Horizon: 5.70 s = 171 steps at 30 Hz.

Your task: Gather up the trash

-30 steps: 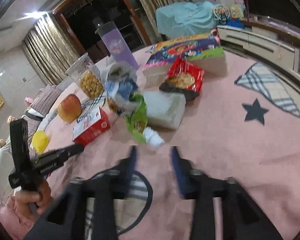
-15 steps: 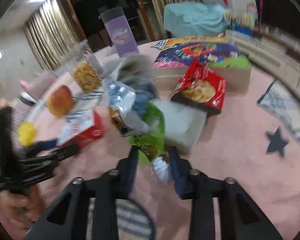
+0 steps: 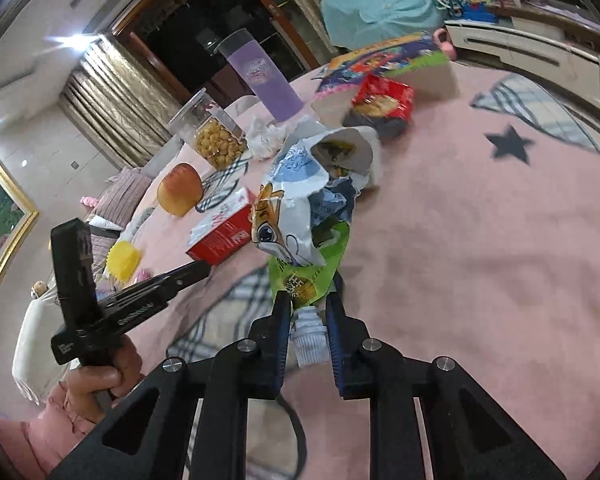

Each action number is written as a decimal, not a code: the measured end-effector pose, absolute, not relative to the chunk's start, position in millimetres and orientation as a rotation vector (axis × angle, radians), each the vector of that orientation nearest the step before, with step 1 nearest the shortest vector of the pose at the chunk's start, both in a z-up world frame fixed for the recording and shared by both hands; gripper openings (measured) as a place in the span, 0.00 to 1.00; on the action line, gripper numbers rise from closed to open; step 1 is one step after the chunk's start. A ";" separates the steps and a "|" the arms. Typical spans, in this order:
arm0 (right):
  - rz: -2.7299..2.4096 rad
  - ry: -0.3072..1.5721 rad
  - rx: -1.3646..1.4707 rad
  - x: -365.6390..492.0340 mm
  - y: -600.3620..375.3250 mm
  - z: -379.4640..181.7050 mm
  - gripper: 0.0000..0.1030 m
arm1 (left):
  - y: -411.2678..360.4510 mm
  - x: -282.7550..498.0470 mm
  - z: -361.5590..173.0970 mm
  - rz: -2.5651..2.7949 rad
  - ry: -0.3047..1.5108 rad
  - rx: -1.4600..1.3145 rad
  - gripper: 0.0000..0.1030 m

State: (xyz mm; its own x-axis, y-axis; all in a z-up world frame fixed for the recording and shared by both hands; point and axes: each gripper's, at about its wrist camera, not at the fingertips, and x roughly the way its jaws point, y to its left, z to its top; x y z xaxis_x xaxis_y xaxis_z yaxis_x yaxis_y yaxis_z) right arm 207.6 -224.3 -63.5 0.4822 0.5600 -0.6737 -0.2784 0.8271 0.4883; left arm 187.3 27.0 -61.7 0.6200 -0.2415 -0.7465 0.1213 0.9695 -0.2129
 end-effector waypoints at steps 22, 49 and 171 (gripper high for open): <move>0.244 0.832 0.244 221.6 -253.6 -59.5 0.69 | 13.8 205.3 -58.3 -0.072 0.832 -0.068 0.79; 0.252 0.787 0.335 173.2 -275.2 -47.3 0.32 | -13.9 145.8 -57.9 -0.230 0.849 -0.087 0.12; -0.028 0.750 0.414 143.5 -489.9 -19.6 0.32 | -346.8 180.3 -6.0 -0.600 0.822 0.261 0.56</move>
State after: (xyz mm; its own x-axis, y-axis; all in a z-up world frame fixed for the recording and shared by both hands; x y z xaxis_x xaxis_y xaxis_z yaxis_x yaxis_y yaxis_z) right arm 143.5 -489.9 -19.6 0.7351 0.1209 -0.6671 0.1709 0.9192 0.3549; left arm 180.3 -346.8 -6.0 0.5279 -0.3977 -0.7504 0.5933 0.8050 -0.0093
